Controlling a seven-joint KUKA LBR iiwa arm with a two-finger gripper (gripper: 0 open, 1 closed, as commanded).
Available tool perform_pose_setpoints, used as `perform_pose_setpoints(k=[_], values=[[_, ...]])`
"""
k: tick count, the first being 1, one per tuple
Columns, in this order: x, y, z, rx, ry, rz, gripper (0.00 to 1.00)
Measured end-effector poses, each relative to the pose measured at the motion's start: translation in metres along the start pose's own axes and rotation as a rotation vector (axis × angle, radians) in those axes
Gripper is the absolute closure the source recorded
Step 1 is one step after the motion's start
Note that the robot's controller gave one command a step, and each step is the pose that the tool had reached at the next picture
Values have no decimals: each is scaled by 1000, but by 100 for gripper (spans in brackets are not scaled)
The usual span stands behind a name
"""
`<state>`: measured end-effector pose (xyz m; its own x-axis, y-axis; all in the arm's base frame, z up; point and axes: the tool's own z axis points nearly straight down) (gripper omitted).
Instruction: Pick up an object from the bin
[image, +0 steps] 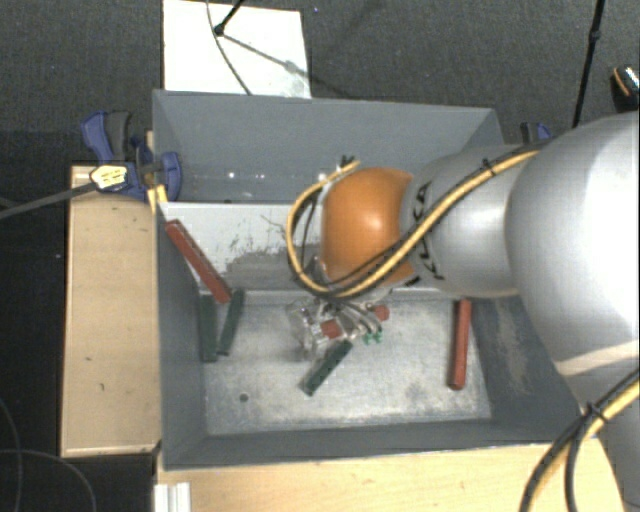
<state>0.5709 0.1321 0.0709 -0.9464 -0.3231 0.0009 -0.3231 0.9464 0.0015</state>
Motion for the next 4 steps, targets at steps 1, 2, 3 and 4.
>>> perform_pose_setpoints(k=[1,2,3,4], values=[[74,-70,-32,4,0,75,100],[50,-51,-151,4,-10,-266,100],[51,-51,-148,1,-4,-262,0],[89,-50,-3,-2,5,-333,0]])
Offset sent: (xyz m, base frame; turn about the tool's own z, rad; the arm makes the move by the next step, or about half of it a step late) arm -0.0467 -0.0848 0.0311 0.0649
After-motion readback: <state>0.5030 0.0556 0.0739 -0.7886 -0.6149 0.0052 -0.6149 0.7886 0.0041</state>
